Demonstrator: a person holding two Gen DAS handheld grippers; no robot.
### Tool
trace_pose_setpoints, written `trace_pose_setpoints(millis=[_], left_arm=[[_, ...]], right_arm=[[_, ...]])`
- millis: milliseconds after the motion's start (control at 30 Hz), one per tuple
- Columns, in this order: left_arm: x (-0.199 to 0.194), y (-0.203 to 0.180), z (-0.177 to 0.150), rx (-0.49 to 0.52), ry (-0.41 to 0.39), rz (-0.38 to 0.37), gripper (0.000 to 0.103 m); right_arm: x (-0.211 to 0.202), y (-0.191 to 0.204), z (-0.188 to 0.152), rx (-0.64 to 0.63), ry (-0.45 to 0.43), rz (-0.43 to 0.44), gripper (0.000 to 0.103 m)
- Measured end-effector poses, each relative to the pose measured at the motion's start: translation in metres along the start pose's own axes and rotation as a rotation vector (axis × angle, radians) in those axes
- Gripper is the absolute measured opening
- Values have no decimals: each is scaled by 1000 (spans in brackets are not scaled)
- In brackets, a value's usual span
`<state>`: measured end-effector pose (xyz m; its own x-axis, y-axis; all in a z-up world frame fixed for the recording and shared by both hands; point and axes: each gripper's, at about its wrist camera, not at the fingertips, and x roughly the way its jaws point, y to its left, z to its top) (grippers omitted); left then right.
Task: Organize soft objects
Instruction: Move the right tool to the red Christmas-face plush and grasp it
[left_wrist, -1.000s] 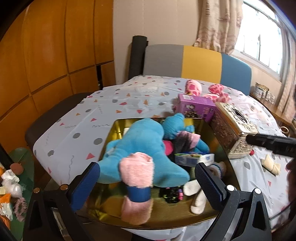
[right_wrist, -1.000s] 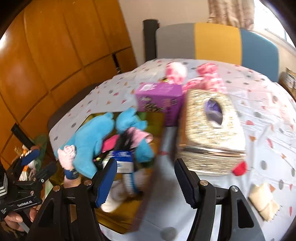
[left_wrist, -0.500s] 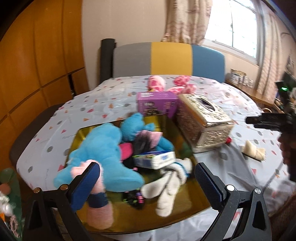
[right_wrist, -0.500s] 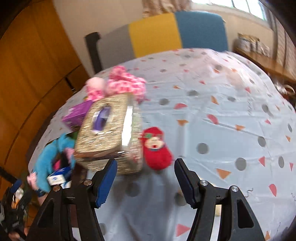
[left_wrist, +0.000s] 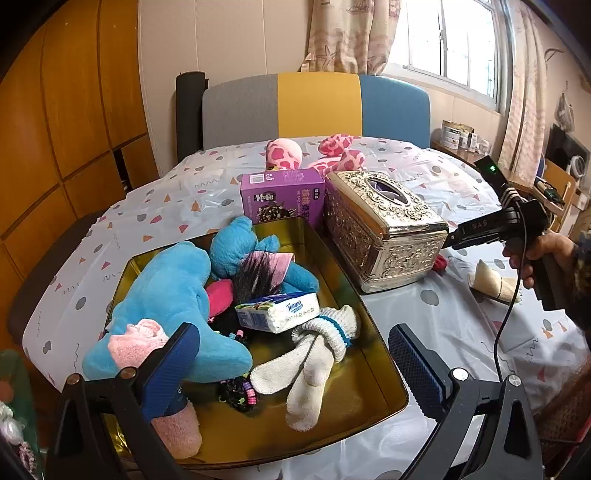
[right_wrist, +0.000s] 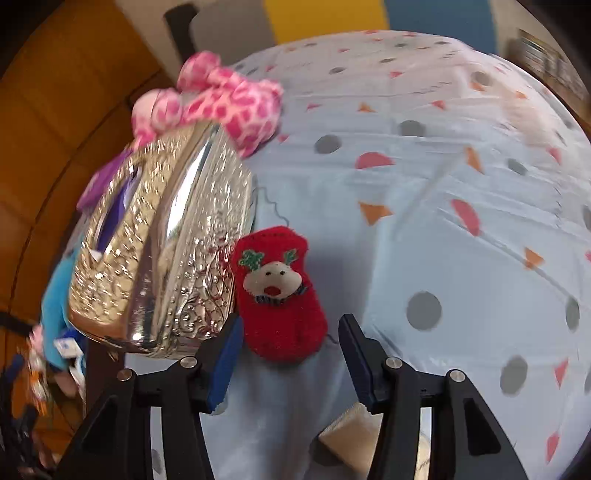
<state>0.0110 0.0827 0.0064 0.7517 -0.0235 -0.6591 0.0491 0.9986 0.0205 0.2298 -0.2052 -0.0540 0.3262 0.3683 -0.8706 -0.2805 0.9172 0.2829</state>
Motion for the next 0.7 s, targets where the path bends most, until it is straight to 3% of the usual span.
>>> trace_pose_setpoints(millis=[133, 200, 267, 333, 400, 533, 700], left_arm=[[4, -1, 3, -8, 12, 0, 103], [5, -3, 3, -7, 19, 3, 103], [7, -4, 3, -6, 26, 4, 103], [8, -6, 4, -6, 28, 7, 103], [8, -7, 6, -4, 27, 4, 103], [8, -13, 8, 11, 22, -6, 103], [10, -20, 8, 24, 27, -35, 103]], right_arm=[[16, 4, 6, -110, 50, 6, 53], [27, 7, 5, -155, 92, 4, 43], [35, 11, 3, -206, 112, -5, 43], [36, 11, 4, -225, 111, -42, 18], [33, 7, 7, -206, 92, -77, 11], [19, -25, 9, -91, 47, -190, 10], [-1, -63, -7, -33, 96, -270, 11]])
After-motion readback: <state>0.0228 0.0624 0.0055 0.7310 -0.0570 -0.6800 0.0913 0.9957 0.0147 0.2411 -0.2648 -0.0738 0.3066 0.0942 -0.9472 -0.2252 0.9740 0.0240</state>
